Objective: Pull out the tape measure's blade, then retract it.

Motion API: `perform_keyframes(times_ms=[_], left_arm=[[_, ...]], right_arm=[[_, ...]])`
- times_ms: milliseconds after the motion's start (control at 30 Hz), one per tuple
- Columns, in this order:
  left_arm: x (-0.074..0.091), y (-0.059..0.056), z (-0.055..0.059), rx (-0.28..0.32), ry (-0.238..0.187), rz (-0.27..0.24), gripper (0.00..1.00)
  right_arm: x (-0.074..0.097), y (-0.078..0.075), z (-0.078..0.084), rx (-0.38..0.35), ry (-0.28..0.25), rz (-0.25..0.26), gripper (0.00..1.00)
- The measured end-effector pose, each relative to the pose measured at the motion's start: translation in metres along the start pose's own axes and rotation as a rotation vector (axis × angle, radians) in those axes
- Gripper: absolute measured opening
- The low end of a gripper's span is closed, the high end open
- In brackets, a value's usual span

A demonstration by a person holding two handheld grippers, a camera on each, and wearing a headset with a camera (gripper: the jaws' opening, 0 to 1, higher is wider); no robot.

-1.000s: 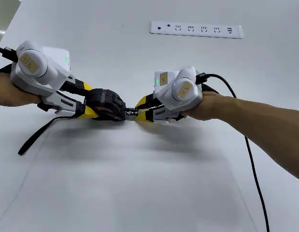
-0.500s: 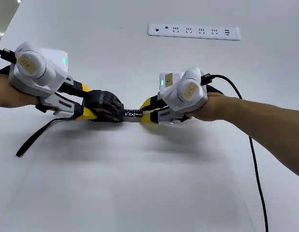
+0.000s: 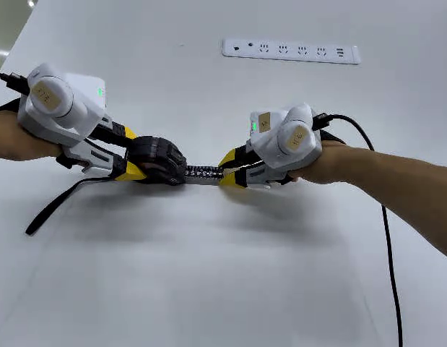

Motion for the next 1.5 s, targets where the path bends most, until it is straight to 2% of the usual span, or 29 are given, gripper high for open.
perform_keyframes(times_ms=[867,1500], left_arm=[[-0.001,-0.002,-0.002,-0.017,0.046,-0.002,0.25],[0.000,-0.003,-0.003,-0.017,0.064,0.003,0.25]], right_arm=[[0.019,-0.005,0.021,0.009,0.043,0.017,0.08],[0.034,-0.008,0.039,0.001,0.074,0.031,0.08]])
Point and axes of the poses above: the centre of the closed fingertips' face, and the gripper's own axes: x roughly backward along the fingers, y roughly to its left, z roughly out of its underside, the point moved 6 cm from there along x, roughly backward along the fingers, and after that the axes turned 13 degrees about -x, right-handed, at the moved point
